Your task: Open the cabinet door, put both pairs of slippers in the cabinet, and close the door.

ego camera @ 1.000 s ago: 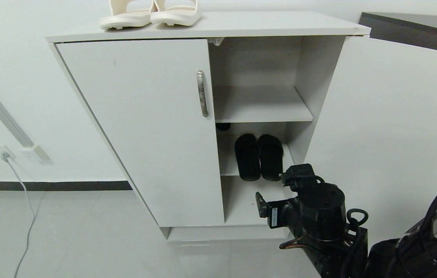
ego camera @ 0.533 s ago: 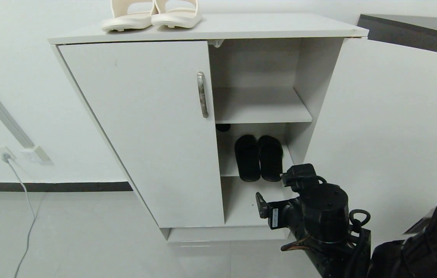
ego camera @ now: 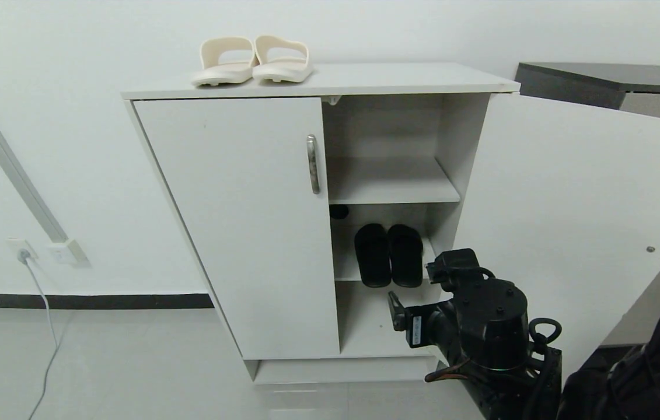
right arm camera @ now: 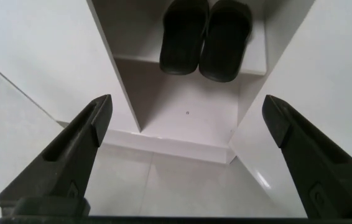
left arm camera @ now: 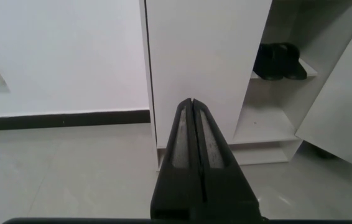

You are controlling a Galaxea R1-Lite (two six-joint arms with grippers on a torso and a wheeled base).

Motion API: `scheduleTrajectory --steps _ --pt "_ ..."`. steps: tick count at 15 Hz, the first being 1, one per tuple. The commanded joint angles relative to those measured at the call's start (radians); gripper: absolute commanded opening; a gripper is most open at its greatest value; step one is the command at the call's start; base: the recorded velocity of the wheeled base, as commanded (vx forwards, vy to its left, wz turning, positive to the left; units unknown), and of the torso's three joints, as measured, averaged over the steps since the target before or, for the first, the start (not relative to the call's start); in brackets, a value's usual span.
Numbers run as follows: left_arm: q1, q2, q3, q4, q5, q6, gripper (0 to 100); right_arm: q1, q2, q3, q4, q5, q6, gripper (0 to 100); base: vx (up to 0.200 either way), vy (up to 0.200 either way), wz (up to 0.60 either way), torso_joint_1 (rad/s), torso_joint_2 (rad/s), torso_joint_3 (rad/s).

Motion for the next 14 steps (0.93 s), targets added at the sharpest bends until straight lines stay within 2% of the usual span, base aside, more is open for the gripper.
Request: scheduleTrajectory --steps 1,11,14 --pt "0.0 0.001 0.001 0.0 0.002 0.0 0 -0.001 0.002 0.0 0.0 -0.002 -0.001 100 0.0 0.0 0.0 0.007 0.01 0.217" --pt "0.0 0.001 0.0 0.0 0.0 0.001 0 -0.001 0.001 0.0 -0.002 -0.004 -0.003 100 0.0 0.0 0.0 0.001 0.0 0.026" --pt "0.0 0.001 0.001 0.0 0.0 0.001 0 -0.001 0.001 0.0 -0.003 -0.004 -0.001 100 0.0 0.2 0.0 0.001 0.0 0.006"
